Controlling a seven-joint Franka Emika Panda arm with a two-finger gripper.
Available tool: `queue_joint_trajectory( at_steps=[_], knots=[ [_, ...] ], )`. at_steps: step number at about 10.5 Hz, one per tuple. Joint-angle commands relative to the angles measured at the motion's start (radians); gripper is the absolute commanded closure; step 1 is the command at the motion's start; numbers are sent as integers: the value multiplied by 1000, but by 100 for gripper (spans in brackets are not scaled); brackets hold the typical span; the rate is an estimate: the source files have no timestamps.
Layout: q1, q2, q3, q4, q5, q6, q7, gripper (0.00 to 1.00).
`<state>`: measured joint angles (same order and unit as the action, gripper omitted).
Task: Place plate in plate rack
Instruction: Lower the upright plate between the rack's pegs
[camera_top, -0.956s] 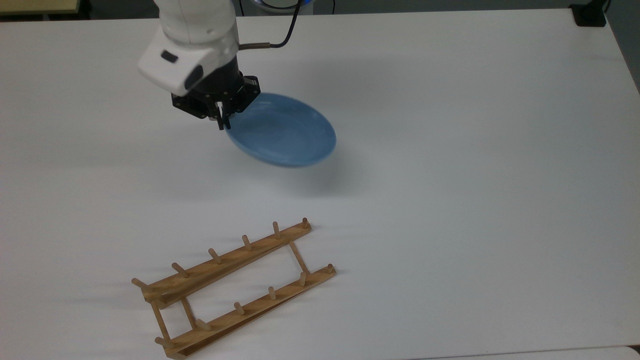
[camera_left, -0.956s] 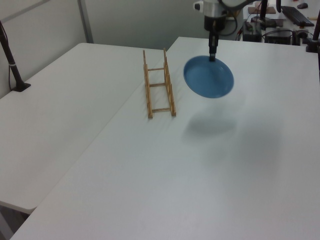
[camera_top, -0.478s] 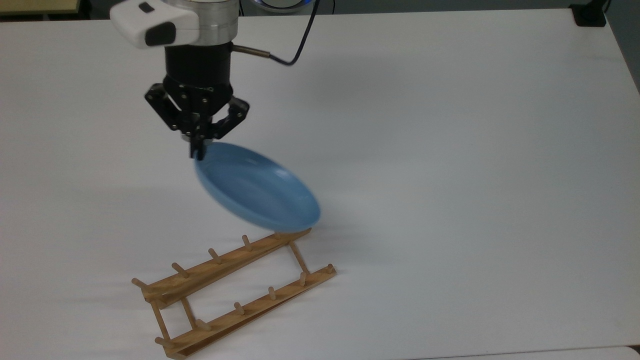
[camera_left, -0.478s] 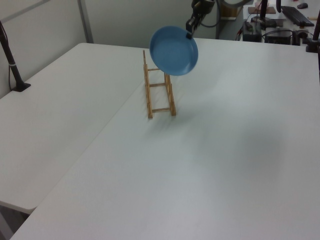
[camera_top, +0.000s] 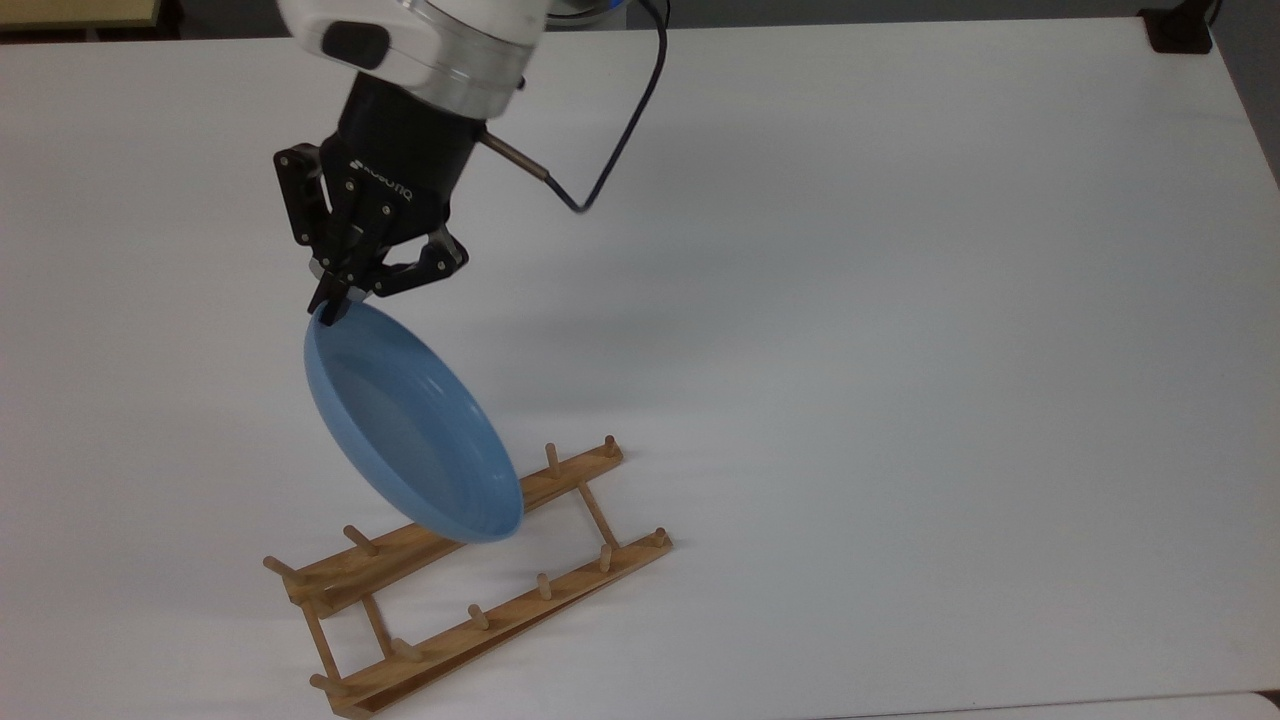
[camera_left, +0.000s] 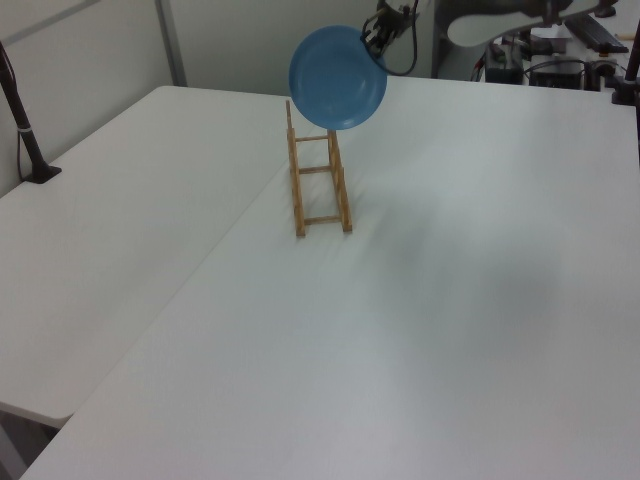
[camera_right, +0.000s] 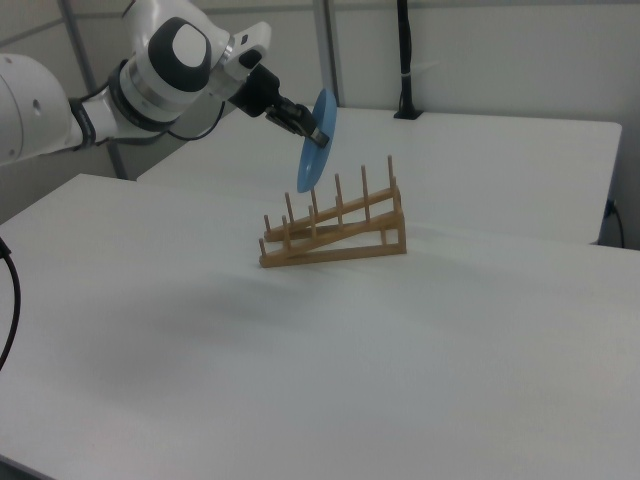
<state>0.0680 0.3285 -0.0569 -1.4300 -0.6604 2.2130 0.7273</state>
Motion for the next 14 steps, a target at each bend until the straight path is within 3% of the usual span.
queue_joint_trajectory(
  at_steps=[1,9,14],
  knots=[
    [4,10,18,-17,-178,11,171,100],
    [58,135,22,-12,-349,8,225,100],
    [52,136,17,23,-347,20,300,100]
  ],
)
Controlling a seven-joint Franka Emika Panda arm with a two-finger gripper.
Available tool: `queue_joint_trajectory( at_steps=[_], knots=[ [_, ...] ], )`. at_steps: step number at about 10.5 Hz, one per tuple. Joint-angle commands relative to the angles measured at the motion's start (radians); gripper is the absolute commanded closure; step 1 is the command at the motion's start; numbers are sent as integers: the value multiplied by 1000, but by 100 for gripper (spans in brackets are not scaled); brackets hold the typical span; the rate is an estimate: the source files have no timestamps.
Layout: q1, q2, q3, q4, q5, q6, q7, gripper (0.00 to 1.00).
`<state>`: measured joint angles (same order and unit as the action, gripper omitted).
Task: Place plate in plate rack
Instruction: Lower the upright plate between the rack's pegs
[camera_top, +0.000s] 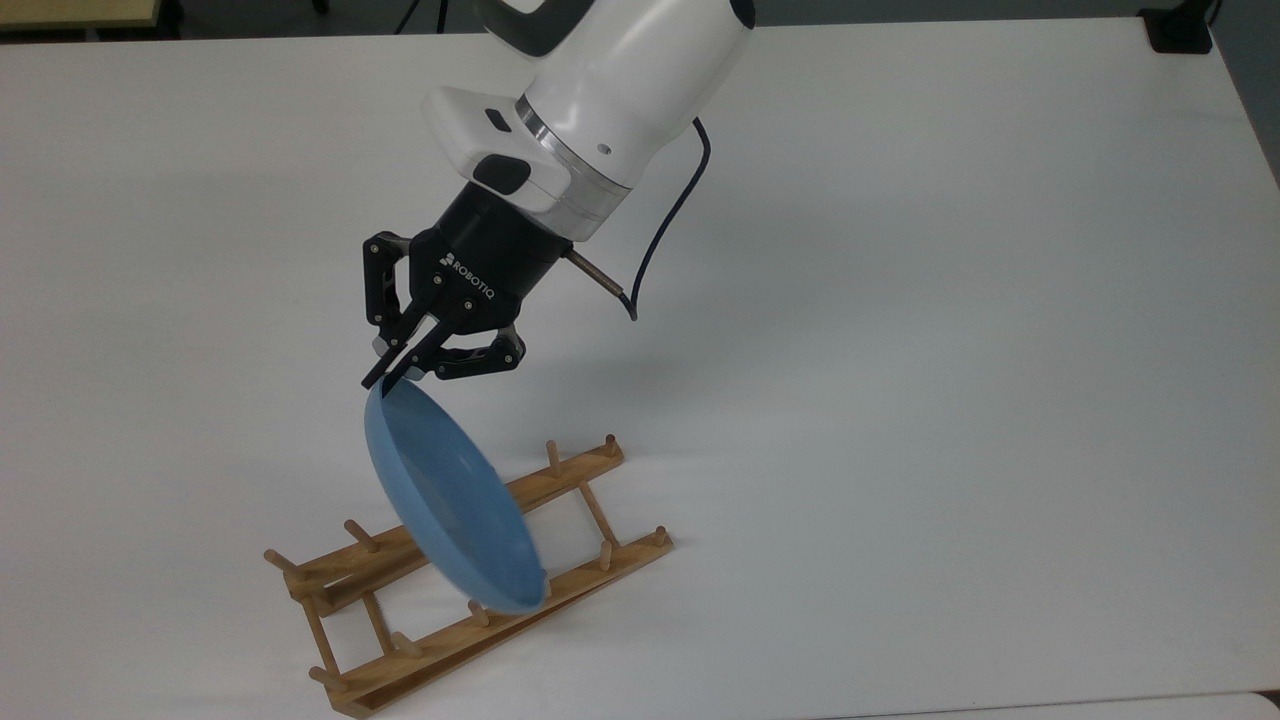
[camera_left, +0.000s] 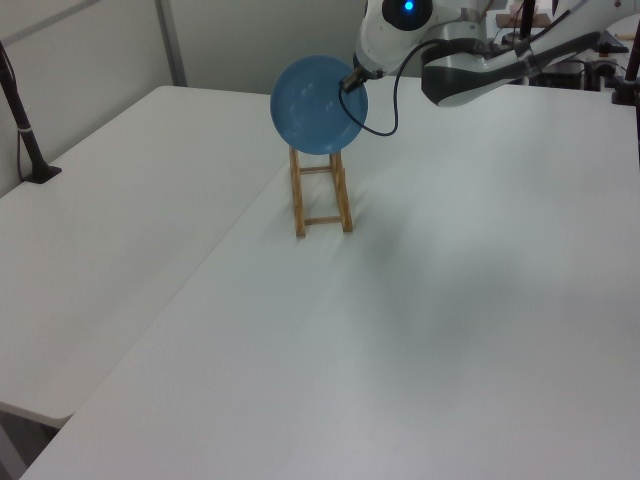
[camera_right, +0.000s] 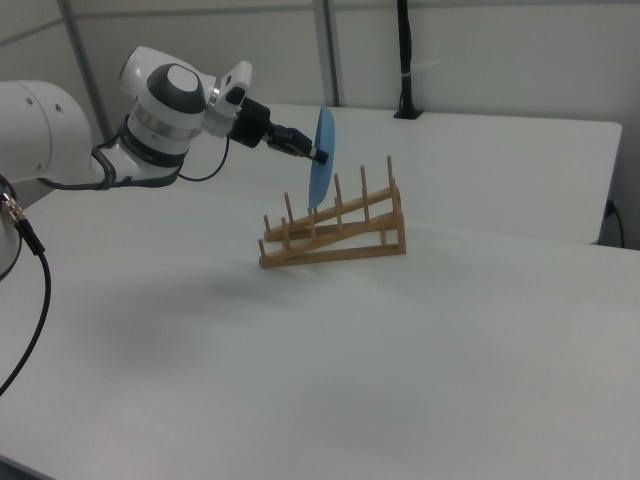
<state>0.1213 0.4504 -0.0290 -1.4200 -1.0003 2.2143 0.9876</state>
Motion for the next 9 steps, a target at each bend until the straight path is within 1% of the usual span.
queue_joint_trajectory(
  at_steps=[1,4,8,9],
  knots=[
    [-3,14,-11,15,-8,19,42,100],
    [-3,17,-11,9,-11,18,37,100],
    [0,50,-11,1,-15,19,36,100],
    [1,57,-9,-3,-14,19,39,97]
  ],
)
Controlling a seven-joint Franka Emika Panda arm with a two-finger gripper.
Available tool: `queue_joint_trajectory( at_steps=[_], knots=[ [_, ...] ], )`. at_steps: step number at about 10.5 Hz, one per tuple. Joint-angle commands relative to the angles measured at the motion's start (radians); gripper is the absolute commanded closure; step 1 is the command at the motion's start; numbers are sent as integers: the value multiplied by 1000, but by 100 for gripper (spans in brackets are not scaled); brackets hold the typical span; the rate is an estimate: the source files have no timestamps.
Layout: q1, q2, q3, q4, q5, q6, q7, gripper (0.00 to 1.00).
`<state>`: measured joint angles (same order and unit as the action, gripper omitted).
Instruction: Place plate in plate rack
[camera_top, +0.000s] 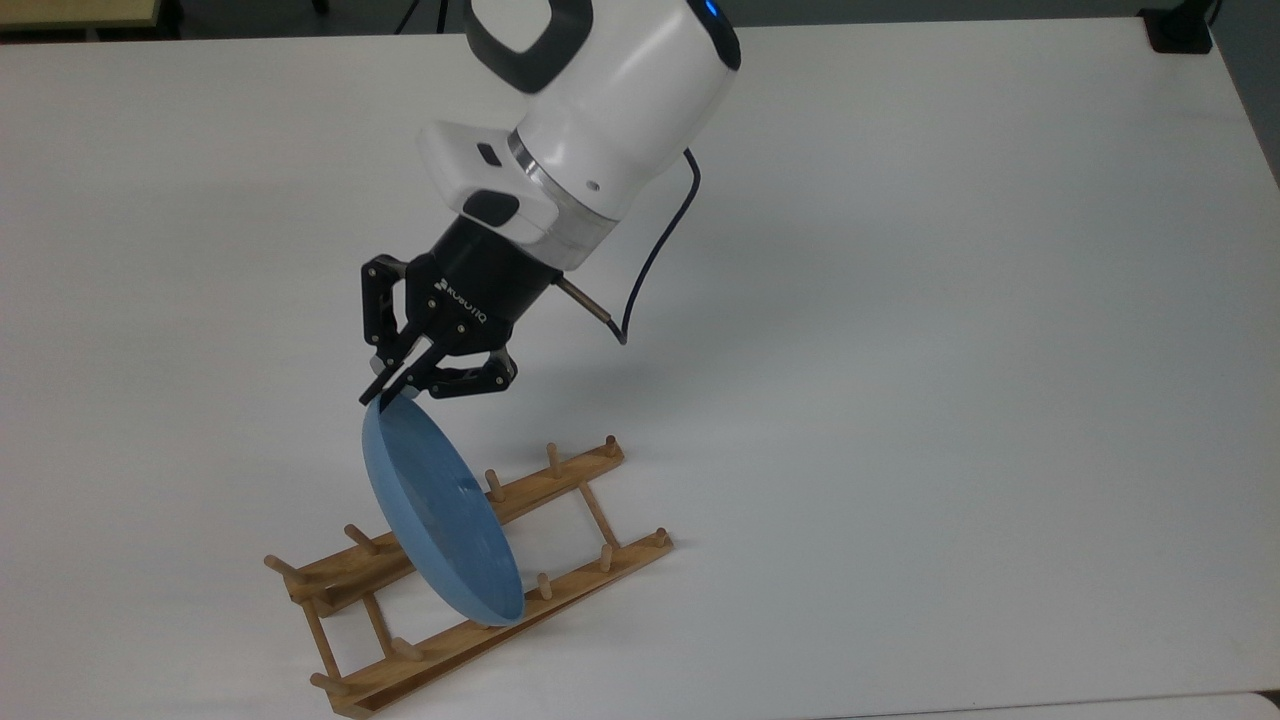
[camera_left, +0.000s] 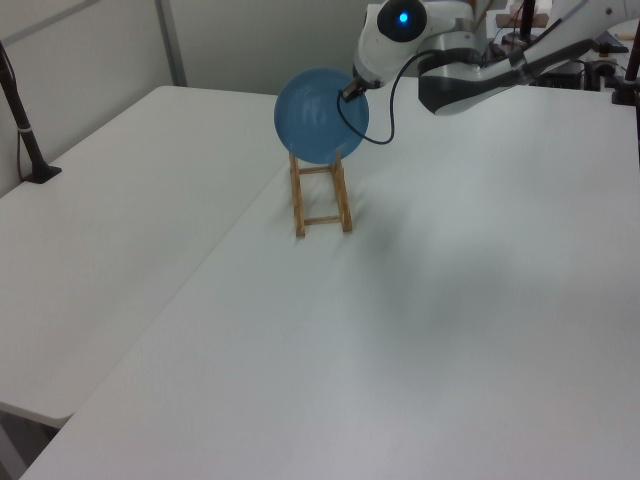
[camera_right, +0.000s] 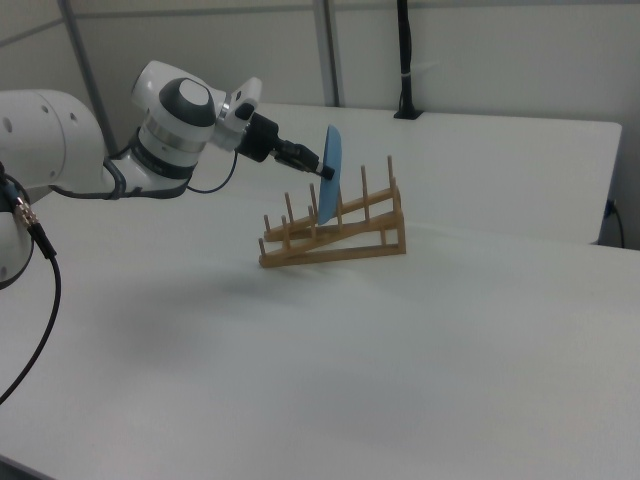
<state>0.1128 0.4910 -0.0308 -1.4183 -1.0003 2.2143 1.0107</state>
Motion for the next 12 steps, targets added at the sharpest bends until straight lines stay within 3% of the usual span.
queue_joint_trajectory(
  at_steps=[1,4,5,6,7,8,9,10,12],
  knots=[
    [10,27,-8,-5,-12,19,20,90],
    [15,32,-1,-5,-6,19,26,63],
    [15,32,2,-5,-3,19,52,46],
    [15,31,3,-5,-4,19,93,8],
    [15,29,5,-1,-3,21,127,0],
    [15,20,17,-1,14,25,147,0],
    [5,-1,35,-5,88,59,141,0],
    [2,-32,37,-23,195,71,125,0],
    [-2,-122,38,-86,445,62,-66,0]
  ],
)
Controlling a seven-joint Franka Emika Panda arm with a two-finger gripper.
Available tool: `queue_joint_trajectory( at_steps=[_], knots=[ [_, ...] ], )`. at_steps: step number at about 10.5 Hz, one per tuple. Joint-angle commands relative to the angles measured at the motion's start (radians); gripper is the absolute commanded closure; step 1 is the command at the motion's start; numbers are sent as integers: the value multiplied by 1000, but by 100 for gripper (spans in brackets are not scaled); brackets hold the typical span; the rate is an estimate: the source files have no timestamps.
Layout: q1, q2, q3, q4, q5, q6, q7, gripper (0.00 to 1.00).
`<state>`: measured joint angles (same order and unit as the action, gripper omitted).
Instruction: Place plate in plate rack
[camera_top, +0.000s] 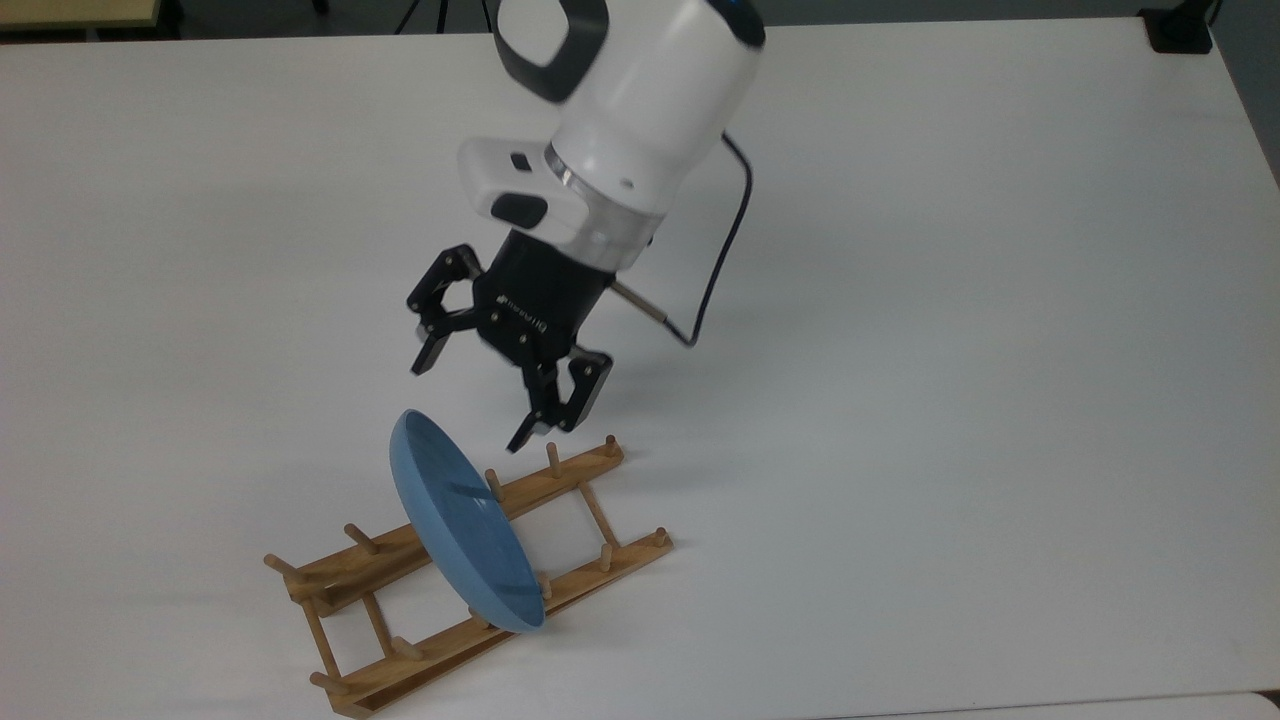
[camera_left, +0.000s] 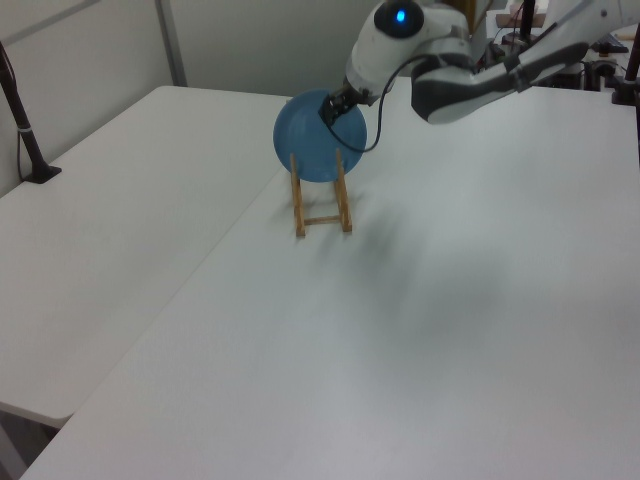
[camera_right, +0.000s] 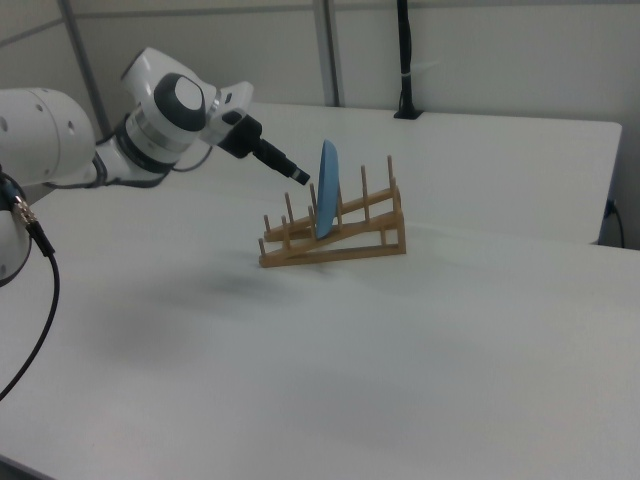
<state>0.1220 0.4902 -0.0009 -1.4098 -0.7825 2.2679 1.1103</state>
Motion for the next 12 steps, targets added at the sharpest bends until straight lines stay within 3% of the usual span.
queue_joint_trajectory(
  at_steps=[1,3,4,5,7,9,12],
  knots=[
    [-12,-186,9,-162,370,-7,-313,0],
    [-19,-264,9,-207,625,-231,-635,0],
    [-25,-295,7,-212,716,-375,-787,0],
    [-27,-333,7,-236,751,-483,-876,0],
    [-25,-430,4,-335,752,-528,-899,0],
    [-31,-446,-42,-337,758,-533,-941,0],
    [-50,-466,-45,-310,798,-609,-978,0]
  ],
)
